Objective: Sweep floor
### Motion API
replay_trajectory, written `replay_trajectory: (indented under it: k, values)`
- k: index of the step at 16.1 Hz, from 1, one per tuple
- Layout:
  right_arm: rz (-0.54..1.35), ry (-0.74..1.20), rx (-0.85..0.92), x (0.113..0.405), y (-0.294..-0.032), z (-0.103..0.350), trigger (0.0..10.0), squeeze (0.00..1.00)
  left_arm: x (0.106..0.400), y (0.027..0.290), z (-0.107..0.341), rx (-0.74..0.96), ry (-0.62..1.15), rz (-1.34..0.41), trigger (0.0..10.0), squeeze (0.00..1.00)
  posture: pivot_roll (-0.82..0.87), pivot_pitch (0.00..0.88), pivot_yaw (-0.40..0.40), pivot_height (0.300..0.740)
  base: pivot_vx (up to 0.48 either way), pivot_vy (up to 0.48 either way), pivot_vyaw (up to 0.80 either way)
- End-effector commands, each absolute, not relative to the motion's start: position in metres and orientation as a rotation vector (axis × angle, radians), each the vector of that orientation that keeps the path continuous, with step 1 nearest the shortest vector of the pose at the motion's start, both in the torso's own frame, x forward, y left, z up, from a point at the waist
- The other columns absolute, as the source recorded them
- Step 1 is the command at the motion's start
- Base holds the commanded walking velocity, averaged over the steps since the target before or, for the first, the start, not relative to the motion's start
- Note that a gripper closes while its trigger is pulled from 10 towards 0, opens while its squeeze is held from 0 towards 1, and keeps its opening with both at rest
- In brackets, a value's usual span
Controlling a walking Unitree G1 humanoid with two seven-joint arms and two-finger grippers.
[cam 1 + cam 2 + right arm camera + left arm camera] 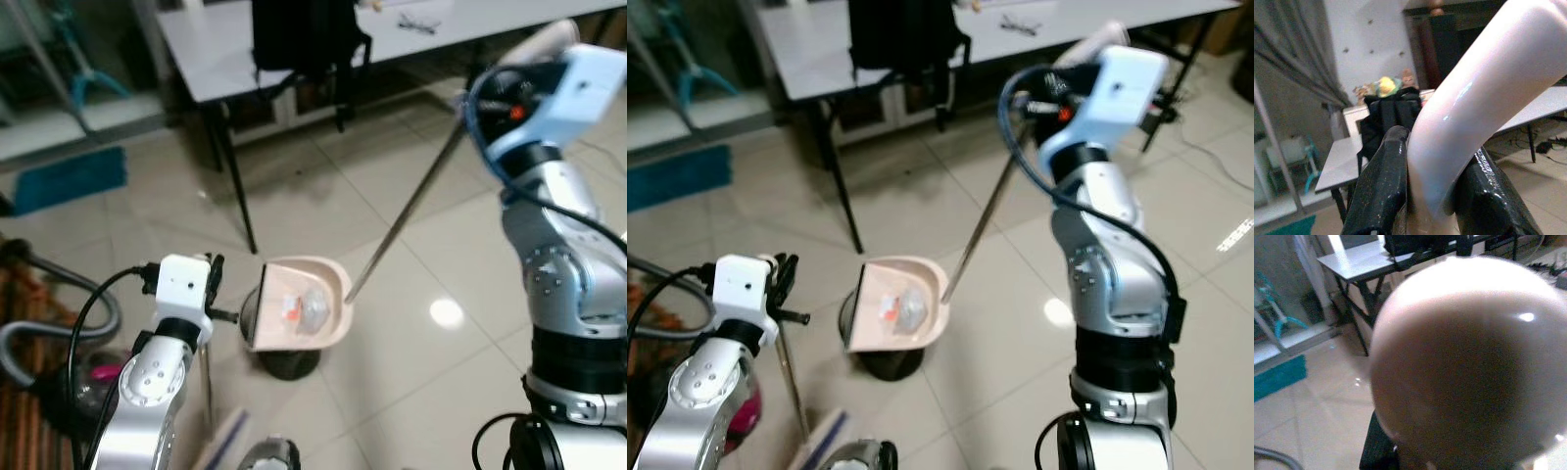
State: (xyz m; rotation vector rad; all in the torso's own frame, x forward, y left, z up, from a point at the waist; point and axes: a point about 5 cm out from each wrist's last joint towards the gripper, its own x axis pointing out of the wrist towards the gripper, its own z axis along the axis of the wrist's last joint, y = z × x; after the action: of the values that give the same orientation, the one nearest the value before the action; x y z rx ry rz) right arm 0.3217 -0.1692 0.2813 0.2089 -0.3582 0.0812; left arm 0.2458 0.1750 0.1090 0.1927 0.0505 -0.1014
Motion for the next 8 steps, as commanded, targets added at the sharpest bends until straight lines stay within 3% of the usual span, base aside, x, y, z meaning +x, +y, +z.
replay_trajectory:
  k: [1,8]
  values:
    - [0.045,-0.422,0.213,0.3181,-0.1768,0.2907,10.0,0.00,0.2475,0.1720,0.1174,0.199,0.015,-0.121,10.0,0.00,0.03,0.058,0.040,0.740,0.390,0.000,0.00]
    - [0.053,-0.411,0.235,0.3219,-0.1773,0.2867,10.0,0.00,0.2490,0.1740,0.1186,0.202,0.014,-0.118,10.0,0.00,0.04,0.065,0.037,0.740,0.390,0.000,0.00]
